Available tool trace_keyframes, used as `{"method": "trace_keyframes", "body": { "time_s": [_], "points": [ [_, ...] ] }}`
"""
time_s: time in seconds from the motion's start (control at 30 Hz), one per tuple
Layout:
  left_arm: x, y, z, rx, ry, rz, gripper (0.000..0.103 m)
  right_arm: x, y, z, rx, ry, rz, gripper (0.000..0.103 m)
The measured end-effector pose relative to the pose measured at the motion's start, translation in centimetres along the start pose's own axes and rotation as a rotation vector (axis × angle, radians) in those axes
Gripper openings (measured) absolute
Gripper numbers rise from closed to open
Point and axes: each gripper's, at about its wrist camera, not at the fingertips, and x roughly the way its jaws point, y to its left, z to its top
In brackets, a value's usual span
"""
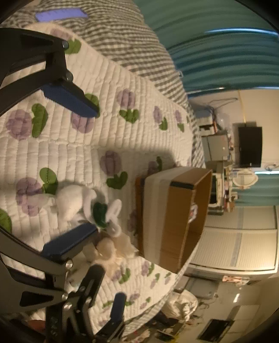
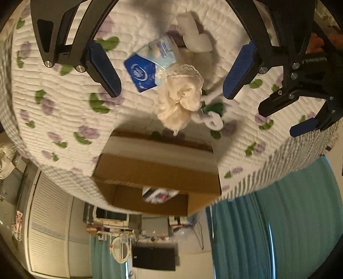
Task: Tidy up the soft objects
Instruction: 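Grasp the white fluffy toy with the left tool while the right tool grasps the cream lace cloth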
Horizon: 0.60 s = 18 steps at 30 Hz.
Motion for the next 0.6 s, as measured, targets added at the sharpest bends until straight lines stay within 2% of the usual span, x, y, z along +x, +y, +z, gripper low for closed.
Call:
{"method": "trace_keyframes", "body": {
  "time_s": [0.1, 0.17, 0.2, 0.23, 0.27, 0.4, 0.57, 0.6],
  "points": [
    [1.4, 0.1, -0.9, 0.015, 0.036, -0.008, 0.097, 2.0, 0.0, 0.0, -0.004, 0.027, -0.001, 0.082],
    [2.2, 0.1, -1.7, 0.018, 0.055, -0.019, 0.097, 3.0, -0.1, 0.1, 0.000, 0.039, 0.005, 0.061],
    [2.6, 0.0, -2.0, 0.020, 0.069, -0.026, 0.097, 3.4, -0.2, 0.1, 0.005, 0.040, 0.017, 0.054],
    [3.0, -0.1, -2.2, 0.020, 0.080, -0.035, 0.095, 3.6, -0.4, 0.1, 0.012, 0.037, 0.024, 0.035],
    [3.4, -0.3, -2.6, 0.016, 0.097, -0.063, 0.094, 3.6, -0.5, 0.0, 0.018, 0.026, 0.027, 0.027],
    [4.3, -1.5, -3.2, 0.038, 0.121, -0.094, 0.091, 3.1, -0.5, -0.4, 0.021, -0.015, 0.019, 0.023],
    [4.8, -2.6, -3.3, 0.067, 0.129, -0.143, 0.073, 3.4, -0.4, -0.8, 0.017, -0.012, 0.025, 0.023],
    [4.8, -2.8, -3.3, 0.075, 0.127, -0.157, 0.067, 3.4, -0.4, -0.9, 0.019, -0.013, 0.025, 0.023]
  ]
}}
